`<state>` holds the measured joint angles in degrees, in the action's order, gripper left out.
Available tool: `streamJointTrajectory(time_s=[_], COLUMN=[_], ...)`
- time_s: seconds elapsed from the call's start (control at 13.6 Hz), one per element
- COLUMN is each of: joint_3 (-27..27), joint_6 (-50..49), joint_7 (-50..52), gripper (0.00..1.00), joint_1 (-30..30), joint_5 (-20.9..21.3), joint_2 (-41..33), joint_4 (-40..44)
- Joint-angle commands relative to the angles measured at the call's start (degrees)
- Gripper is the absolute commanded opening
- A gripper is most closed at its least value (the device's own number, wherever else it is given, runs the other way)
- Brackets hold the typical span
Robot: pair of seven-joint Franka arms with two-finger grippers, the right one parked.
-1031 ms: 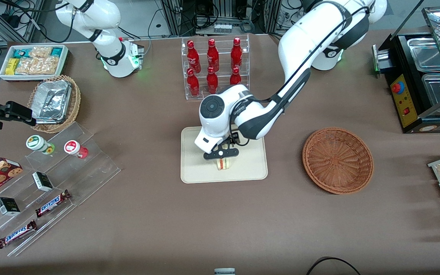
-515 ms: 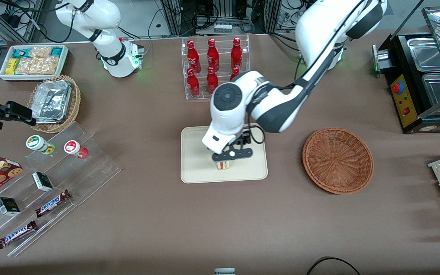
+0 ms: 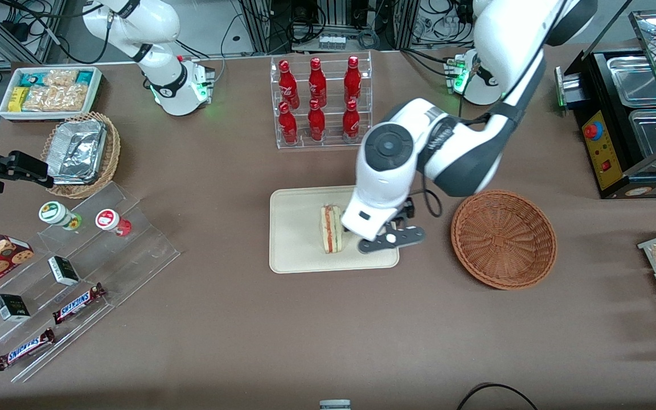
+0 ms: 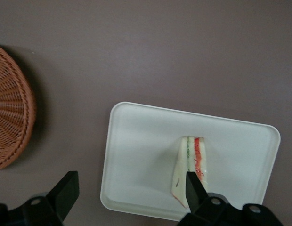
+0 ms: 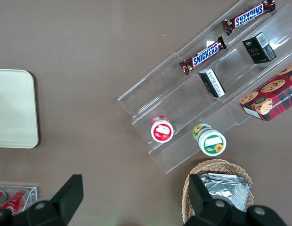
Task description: Place sandwich from basket to tray
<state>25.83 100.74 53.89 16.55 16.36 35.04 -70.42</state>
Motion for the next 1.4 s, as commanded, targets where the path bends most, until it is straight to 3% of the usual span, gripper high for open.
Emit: streamJointTrajectory(time_s=[0.0, 0.66, 0.88, 1.1, 1.33], joint_3=[0.2, -0.1, -0.6, -6.0, -9.5], joint_6=[-0.5, -4.1, -1.5, -1.6, -6.9], joint_7=[-4.4, -15.9, -24.3, -34.0, -41.7], gripper=[1.0, 1.0, 1.0, 1.0, 1.0], joint_1=[-4.2, -13.1, -17.8, -17.3, -17.3], joint_5=[-1.1, -4.7, -9.0, -12.5, -13.3], joint_2=[-5.3, -11.9, -19.5, -26.1, -31.4], joint_4=[-5.6, -8.8, -18.3, -24.7, -27.7])
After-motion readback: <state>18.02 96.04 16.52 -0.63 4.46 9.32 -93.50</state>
